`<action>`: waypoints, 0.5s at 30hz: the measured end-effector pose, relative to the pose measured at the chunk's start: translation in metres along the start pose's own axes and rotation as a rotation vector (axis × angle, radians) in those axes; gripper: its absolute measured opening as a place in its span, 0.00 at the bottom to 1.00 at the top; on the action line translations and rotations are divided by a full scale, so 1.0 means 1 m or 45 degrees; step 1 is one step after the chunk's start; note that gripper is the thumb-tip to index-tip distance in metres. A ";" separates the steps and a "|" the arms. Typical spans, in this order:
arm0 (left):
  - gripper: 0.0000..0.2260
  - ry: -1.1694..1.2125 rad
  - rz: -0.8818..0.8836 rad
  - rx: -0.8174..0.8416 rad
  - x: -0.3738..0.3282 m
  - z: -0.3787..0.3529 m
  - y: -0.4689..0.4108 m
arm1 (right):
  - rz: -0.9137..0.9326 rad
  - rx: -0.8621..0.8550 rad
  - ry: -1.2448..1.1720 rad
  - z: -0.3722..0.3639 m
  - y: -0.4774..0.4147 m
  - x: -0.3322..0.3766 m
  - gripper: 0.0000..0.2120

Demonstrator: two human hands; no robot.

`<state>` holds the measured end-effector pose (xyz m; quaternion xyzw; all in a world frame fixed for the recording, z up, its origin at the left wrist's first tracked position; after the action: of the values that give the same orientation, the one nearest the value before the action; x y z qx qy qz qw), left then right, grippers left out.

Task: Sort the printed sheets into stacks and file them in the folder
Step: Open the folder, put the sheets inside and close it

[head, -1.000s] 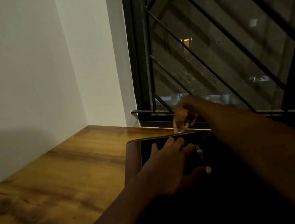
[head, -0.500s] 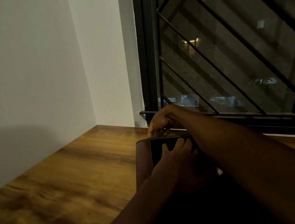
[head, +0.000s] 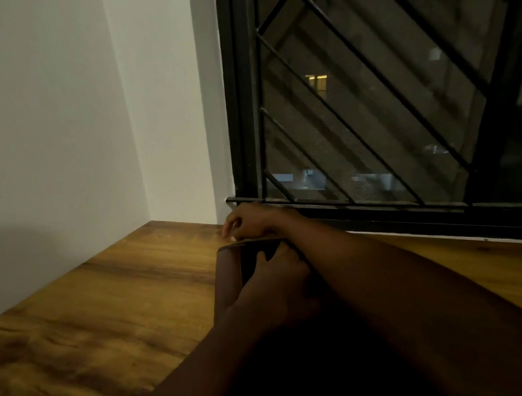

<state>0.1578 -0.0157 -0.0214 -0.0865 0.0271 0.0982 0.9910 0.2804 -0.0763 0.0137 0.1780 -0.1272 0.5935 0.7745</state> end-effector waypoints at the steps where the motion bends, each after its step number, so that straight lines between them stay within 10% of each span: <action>1: 0.24 -0.014 -0.017 -0.066 0.003 -0.003 -0.003 | 0.006 -0.081 -0.030 0.007 0.013 -0.007 0.11; 15: 0.23 0.071 0.228 -0.106 -0.028 0.005 0.028 | -0.323 -0.860 -0.417 0.043 0.253 -0.125 0.19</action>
<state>0.1248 0.0071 -0.0189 -0.1274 0.0580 0.1851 0.9727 0.0038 -0.1447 0.0331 0.0200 -0.4141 0.3817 0.8261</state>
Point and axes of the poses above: each hand's wrist, its own y-axis away from the middle knuckle, its own z-axis out of the back of the hand, x = y × z, the point moved 5 cm from there along -y, towards the middle knuckle, and after that the axes turned 13 degrees about -z, right-handed, at the moved point
